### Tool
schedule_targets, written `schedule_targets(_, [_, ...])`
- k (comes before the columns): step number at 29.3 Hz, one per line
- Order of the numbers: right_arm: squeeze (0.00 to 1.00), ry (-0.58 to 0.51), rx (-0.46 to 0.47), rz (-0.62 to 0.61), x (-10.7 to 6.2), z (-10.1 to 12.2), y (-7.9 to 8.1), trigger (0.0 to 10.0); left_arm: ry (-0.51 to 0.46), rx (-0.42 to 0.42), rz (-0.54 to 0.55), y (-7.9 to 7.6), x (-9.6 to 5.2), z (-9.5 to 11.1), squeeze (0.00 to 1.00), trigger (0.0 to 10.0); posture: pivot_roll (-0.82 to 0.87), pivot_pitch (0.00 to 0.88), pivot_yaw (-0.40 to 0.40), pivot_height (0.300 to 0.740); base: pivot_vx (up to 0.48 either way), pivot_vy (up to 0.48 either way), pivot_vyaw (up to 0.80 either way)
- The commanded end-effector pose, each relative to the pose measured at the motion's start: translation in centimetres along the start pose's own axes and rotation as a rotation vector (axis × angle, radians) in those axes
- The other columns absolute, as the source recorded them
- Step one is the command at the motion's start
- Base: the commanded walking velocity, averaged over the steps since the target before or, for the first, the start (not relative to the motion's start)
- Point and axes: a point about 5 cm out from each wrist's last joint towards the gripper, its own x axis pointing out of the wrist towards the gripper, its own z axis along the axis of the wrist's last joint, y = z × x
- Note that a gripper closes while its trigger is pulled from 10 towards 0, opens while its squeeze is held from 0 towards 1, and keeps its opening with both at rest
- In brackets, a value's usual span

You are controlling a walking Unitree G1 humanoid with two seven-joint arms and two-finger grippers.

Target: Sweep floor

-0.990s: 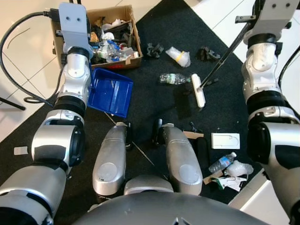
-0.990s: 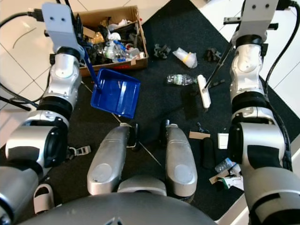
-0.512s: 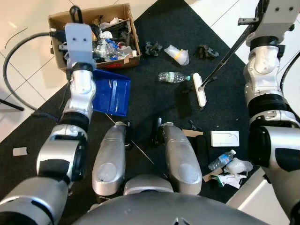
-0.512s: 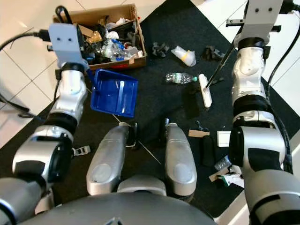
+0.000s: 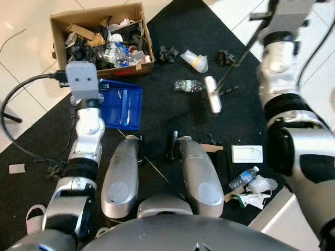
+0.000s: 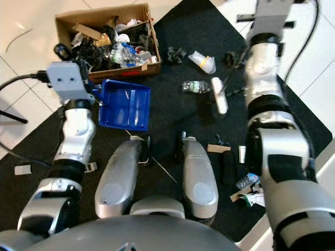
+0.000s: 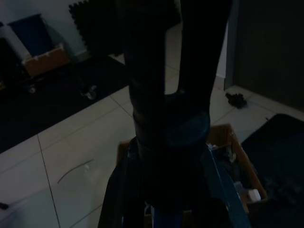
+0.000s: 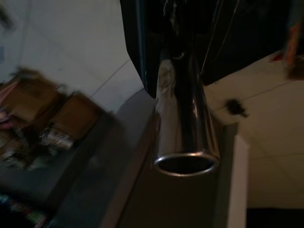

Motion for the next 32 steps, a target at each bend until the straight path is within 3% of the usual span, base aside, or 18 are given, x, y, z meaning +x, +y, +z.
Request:
schedule_targets(1, [0.0,-0.013,-0.022,0.012,0.1,0.2,0.2,10.0,0.036,0.035,-0.006,0.5,-0.9,-0.4,0.0,10.0,0.25,0.345,-0.084,0.74,0.0,0.0,0.0])
schedule_targets(12, [0.0,-0.026,-0.044,0.141,0.1,0.7,2.7,10.0,0.046,0.036,-0.002,0.8,-2.3,0.1,0.0,10.0,0.29,0.355,-0.101,0.74,0.0,0.0,0.0])
schedule_targets(15, [0.0,-0.054,-0.049,0.288,0.2,1.2,3.8,10.0,0.06,0.034,-0.003,0.6,-2.4,0.2,0.0,10.0,0.27,0.345,-0.11,0.74,0.0,0.0,0.0])
schedule_targets(19, [0.0,-0.062,-0.04,0.339,0.1,1.3,3.9,10.0,0.067,0.031,-0.002,0.5,-2.3,0.2,0.0,10.0,0.26,0.34,-0.113,0.74,0.0,0.0,0.0])
schedule_targets(21, [0.0,-0.067,-0.013,0.434,-0.1,1.4,4.0,10.0,0.08,0.027,-0.004,0.1,-2.1,0.4,0.0,10.0,0.24,0.332,-0.116,0.74,0.0,0.0,0.0])
schedule_targets(29, [0.0,-0.064,0.056,0.59,-0.7,1.3,4.1,10.0,0.088,0.022,-0.009,-0.4,-1.7,0.4,0.0,10.0,0.22,0.323,-0.118,0.74,0.0,0.0,0.0])
schedule_targets(32, [0.0,-0.072,0.136,0.684,-1.3,1.7,4.8,10.0,0.091,0.023,-0.01,-0.5,-1.5,0.4,0.0,10.0,0.21,0.32,-0.119,0.74,0.0,0.0,0.0])
